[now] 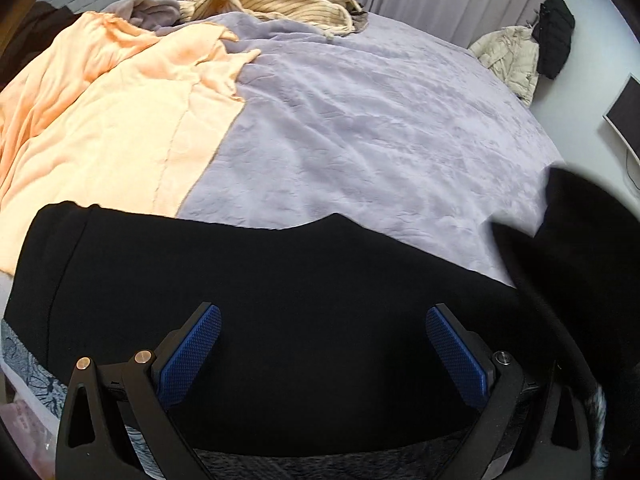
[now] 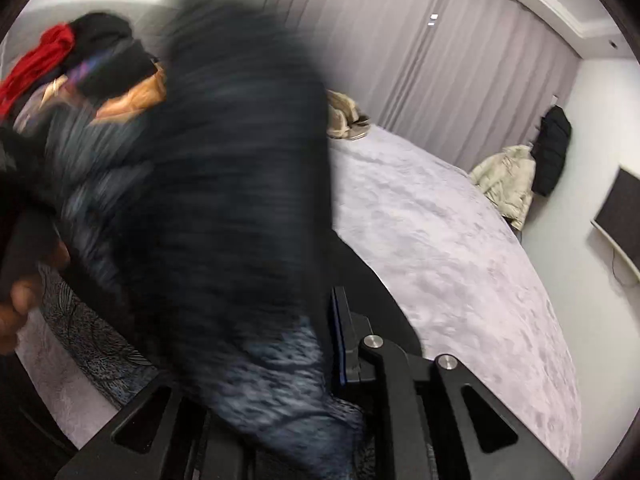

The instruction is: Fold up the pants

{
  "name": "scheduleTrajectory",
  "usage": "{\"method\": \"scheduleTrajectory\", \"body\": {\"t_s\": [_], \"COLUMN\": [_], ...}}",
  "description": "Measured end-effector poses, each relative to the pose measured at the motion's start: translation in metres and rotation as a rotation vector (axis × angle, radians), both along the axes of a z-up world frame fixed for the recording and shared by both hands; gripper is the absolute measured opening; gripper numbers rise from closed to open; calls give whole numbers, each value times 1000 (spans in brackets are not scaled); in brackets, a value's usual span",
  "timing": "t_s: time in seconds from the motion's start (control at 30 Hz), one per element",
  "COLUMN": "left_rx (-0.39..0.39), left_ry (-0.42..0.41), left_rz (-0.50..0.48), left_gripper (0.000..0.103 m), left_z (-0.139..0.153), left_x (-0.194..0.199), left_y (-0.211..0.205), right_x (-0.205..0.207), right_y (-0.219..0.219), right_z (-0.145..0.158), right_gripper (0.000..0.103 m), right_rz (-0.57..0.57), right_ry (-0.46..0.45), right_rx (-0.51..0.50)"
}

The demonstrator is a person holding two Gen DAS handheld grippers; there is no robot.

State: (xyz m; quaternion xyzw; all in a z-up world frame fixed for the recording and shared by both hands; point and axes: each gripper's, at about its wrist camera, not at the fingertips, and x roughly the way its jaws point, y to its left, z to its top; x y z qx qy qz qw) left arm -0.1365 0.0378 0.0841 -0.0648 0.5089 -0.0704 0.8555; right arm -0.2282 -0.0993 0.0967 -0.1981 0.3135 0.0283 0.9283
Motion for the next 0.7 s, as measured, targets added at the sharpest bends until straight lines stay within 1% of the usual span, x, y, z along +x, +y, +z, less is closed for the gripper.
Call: {"method": "scheduleTrajectory", "body": {"t_s": [0.07, 0.17, 0.2, 0.23, 0.27, 0.3, 0.33, 0.37, 0.4, 0.43, 0.47, 0.5, 0.53, 0.6, 0.63, 0.67, 0.7], "left_rx": [21, 13, 8, 7, 11, 9, -3, -24, -43, -59, -67, -71, -74, -84, -95, -113, -131], "left_ry": [13, 40, 35, 24, 7, -7, -18, -22, -25, -31, -42, -55, -67, -89, -95, -97, -90], "left_rz": [41, 91, 104, 115, 127, 130, 122, 98, 70, 40, 11, -15, -38, -94, -121, -154, -188], "left_gripper": [103, 103, 103, 103, 103, 103, 103, 103, 103, 103, 103, 103, 103, 103, 103, 103, 103], "left_z": [-9, -16, -15, -12, -7, -1, 3, 7, 11, 15, 21, 26, 31, 42, 46, 49, 49], "left_x": [2, 6, 5, 4, 3, 1, 1, 1, 0, -2, -4, -7, -10, -15, -17, -19, -20], "left_y": [16, 43, 51, 57, 61, 62, 59, 54, 47, 40, 32, 23, 15, -1, -9, -18, -28], "right_x": [6, 7, 7, 4, 1, -2, -6, -14, -22, -31, -39, -50, -62, -80, -85, -88, -90], "right_y": [21, 50, 56, 63, 67, 69, 73, 75, 79, 81, 81, 79, 74, 53, 37, 21, -1], "right_z": [-21, -57, -66, -72, -73, -73, -71, -68, -64, -59, -54, -46, -35, -12, 1, 10, 18], "right_gripper": [16, 16, 18, 21, 26, 39, 47, 61, 78, 83, 84, 84, 84, 85, 86, 89, 94], "right_rz": [32, 68, 74, 77, 81, 90, 110, 129, 145, 161, 183, 216, 250, 286, 287, 278, 253], "right_ry": [50, 103, 112, 97, 86, 87, 90, 82, 56, 39, 27, 31, 47, 89, 114, 128, 133], "right_rx": [-45, -168, -213, -259, -279, -288, -291, -297, -322, -340, -347, -337, -296, -146, -43, 40, 140]}}
